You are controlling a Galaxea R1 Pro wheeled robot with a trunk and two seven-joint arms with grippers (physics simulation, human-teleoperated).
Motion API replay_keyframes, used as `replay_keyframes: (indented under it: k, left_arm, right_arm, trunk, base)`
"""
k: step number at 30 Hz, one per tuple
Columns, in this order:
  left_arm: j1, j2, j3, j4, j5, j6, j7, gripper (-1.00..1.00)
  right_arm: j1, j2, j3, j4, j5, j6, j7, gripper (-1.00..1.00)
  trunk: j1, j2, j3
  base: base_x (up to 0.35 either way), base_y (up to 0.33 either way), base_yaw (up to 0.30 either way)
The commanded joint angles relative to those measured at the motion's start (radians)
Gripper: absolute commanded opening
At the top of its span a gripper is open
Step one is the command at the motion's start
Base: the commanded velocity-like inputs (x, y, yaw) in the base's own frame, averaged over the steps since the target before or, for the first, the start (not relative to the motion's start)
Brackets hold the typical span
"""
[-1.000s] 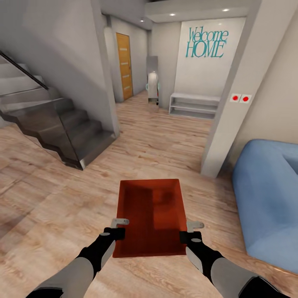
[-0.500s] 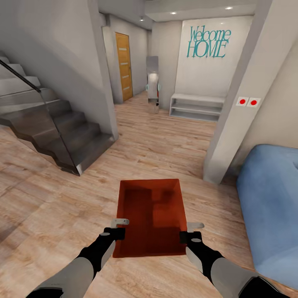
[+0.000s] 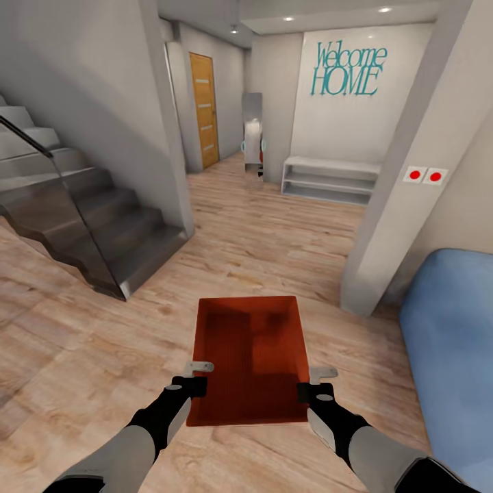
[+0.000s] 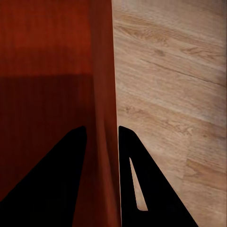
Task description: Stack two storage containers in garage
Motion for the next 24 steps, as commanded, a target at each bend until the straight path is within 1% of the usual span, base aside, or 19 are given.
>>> replay_keyframes:
  k: [1,24]
  left_arm:
    - [0.001,-0.001,-0.020,0.000,0.001,0.006,0.007,-1.00]
    - [0.001,-0.001,-0.020,0.000,0.001,0.006,0.007,-1.00]
  right_arm:
    - [-0.001,0.000,-0.001,0.001,0.001,-0.003,-0.015,-1.00]
    - [-0.001,0.000,-0.001,0.001,0.001,-0.003,-0.015,-1.00]
  trunk:
    - [0.001,-0.001,-0.001]
    - [0.001,-0.001,-0.001]
  base:
    - [0.323,0.000,0.000]
    - [0.323,0.000,0.000]
